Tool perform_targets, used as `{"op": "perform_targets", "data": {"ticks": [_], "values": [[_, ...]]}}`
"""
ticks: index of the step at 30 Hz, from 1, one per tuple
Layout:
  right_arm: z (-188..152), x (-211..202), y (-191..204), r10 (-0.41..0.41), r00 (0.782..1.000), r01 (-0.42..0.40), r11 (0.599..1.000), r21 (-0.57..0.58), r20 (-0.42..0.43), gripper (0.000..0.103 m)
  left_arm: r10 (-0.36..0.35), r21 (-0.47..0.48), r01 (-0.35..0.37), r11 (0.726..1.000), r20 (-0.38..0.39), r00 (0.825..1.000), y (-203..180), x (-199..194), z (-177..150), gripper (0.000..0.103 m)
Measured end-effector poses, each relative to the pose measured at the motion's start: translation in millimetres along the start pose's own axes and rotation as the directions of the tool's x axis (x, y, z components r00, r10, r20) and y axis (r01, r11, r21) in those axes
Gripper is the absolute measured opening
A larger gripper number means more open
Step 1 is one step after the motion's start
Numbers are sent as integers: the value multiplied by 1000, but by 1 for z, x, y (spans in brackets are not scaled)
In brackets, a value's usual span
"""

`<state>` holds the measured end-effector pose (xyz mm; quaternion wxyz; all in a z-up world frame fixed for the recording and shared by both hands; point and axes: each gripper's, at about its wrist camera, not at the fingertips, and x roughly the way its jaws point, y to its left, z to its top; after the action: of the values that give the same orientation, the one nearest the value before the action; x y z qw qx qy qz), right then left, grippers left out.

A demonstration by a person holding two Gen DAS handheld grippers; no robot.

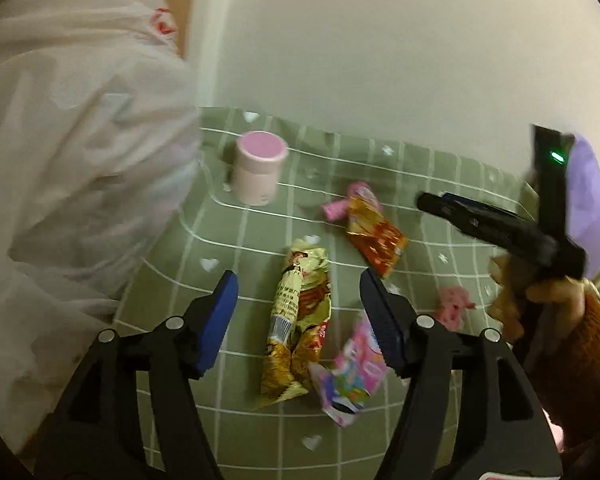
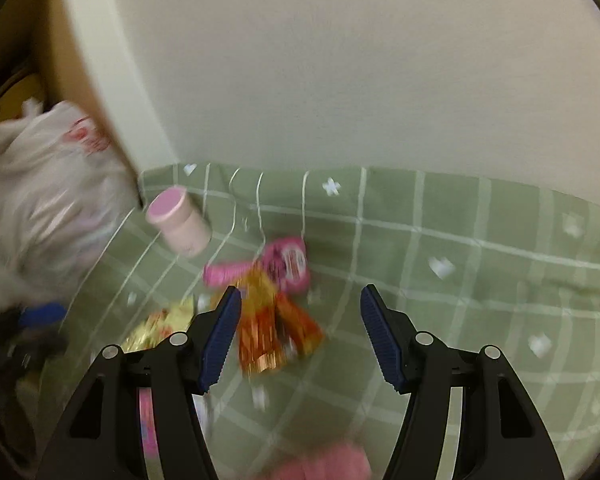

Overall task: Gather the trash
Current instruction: 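Grasp the pink lollipop with the right gripper while the left grasps the pink Kleenex pack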

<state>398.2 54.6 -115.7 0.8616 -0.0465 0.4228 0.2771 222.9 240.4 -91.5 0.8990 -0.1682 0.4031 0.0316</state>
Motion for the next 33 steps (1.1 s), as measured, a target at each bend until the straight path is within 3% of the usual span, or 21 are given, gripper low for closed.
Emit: {"op": "perform_targets", "data": {"ticks": [6,9,11,13,16,21,24,27,28,30,33], "values": [[22,68,17,-18,996,18,1000,-3,-82,59,30,-10,-30,999,-47,998,11,14,-9,60],[18,93,27,-41,984,36,999,-31,-172,57,28,-26,-30,999,-64,998,19,18,-9,60],[16,89,28,-33,987,29,999,-29,-157,46,28,-31,-30,999,-68,997,20,19,-9,60],[16,79,25,1,988,-3,1000,-11,-154,19,23,-45,-26,999,-71,997,22,20,-9,60],[16,59,20,13,992,-15,1000,-14,-123,9,6,-64,-12,998,-82,997,25,22,-11,60],[12,24,13,25,996,-29,999,-44,-83,8,-32,-59,26,998,-108,994,17,30,-12,60],[5,12,11,75,993,-80,995,-52,-85,9,-33,-49,28,998,-107,994,11,32,-14,60],[0,14,15,78,993,-88,990,-112,-83,14,-20,-42,16,999,-94,995,7,30,-13,60],[-1,17,16,76,993,-89,985,-149,-95,34,-15,-45,12,999,-88,996,8,28,-12,60],[-3,28,22,103,987,-126,972,-200,-121,60,-7,-55,3,998,-77,997,10,26,-11,60],[-2,48,30,65,983,-112,953,-281,-172,60,5,-63,-9,998,-67,998,14,24,-10,60]]}}
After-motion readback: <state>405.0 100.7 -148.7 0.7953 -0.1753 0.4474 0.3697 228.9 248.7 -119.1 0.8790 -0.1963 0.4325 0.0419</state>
